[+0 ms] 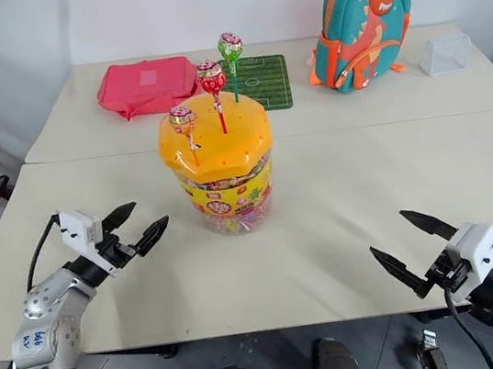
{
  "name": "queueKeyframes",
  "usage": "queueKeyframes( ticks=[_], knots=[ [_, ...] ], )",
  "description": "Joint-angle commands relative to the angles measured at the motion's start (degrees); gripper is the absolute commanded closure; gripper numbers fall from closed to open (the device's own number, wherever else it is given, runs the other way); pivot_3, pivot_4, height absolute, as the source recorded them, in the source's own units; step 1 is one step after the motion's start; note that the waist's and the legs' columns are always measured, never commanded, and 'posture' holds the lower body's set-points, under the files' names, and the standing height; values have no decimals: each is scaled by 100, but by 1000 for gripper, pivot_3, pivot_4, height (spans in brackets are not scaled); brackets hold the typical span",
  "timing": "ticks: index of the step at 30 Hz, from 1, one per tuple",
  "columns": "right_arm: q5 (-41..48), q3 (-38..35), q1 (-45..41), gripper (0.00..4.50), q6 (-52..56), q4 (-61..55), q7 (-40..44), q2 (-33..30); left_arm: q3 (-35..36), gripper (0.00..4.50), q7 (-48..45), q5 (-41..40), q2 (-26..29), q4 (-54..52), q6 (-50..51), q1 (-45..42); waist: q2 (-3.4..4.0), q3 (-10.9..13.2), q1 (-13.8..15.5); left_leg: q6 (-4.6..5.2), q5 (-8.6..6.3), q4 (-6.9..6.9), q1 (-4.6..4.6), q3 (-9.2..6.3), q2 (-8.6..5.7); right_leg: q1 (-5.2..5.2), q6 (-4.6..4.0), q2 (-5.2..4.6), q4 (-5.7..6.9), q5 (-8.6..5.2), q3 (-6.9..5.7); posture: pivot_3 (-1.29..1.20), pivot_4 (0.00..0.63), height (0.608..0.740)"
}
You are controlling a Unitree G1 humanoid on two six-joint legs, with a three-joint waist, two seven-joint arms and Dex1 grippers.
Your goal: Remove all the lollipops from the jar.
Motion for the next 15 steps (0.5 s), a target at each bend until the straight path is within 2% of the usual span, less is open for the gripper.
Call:
queueKeyframes(
  ticks=[1,3,6,9,11,15],
  knots=[
    [82,-147,-23,33,-46,-76,75,-113,155,0,-135,-165,72,-38,-50,-127,0,0,18,1,0,1,-1,-1,-2,0,0,-2,0,0,0,0,150,740],
    [148,-150,-34,33,5,-41,198,-200,210,0,-465,-426,111,0,57,-126,0,0,25,1,-1,1,-3,-2,-4,0,0,-3,0,0,0,0,150,740],
    [820,-329,-87,33,641,-282,142,-332,486,0,-1620,-1162,375,179,256,-74,0,0,4,1,-1,0,-2,-3,-2,-2,1,-1,1,0,-2,0,150,740],
    [1396,-699,-365,33,916,-612,-65,-423,438,0,-2447,-950,939,594,-91,-70,5,2,-37,0,0,0,-3,3,2,-8,0,2,4,0,-3,0,150,740],
    [1870,-1016,-538,33,917,-764,66,-467,610,0,-2735,-1355,1173,667,374,-216,6,3,-28,0,0,0,-1,6,2,-8,-1,3,4,-1,-1,0,150,740],
    [2642,-1793,-786,33,1505,-919,50,-1090,1059,0,-2972,-2156,1562,702,1214,-755,1,6,32,3,-1,4,-13,-2,-1,-9,-1,-1,-1,0,-1,0,150,740]
  ],
)
